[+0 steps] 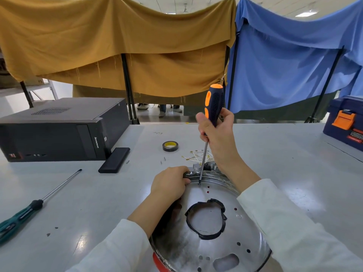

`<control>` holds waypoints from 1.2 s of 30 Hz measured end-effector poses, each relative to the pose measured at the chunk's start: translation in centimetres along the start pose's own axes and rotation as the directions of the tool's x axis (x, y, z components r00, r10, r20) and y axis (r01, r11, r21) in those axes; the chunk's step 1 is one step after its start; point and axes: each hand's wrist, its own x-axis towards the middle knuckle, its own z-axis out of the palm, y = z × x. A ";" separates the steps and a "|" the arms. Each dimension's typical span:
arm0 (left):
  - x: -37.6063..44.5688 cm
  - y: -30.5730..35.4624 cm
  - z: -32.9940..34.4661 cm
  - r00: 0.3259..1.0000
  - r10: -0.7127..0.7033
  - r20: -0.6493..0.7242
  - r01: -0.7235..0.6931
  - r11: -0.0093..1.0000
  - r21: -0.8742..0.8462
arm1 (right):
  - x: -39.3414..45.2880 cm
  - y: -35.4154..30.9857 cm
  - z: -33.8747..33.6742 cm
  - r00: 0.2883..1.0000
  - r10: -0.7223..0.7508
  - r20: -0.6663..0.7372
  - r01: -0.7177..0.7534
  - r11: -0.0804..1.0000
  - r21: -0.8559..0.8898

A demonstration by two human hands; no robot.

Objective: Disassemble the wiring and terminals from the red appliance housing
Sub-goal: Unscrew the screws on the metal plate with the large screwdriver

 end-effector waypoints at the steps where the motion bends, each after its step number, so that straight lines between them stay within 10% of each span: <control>1: 0.0 0.0 0.0 1.000 -0.001 0.002 0.001 1.000 -0.001 | 0.0 0.1 0.1 1.000 -0.006 -0.007 0.005 0.999 -0.045; 29: 0.2 -0.1 0.1 1.000 -0.012 0.010 0.012 1.000 0.009 | 0.2 0.0 0.4 0.999 0.050 0.007 -0.051 0.988 0.144; 36: 0.1 0.0 0.0 1.000 -0.011 0.012 0.011 1.000 0.006 | 0.0 0.6 0.1 0.998 -0.049 -0.048 0.047 0.997 -0.059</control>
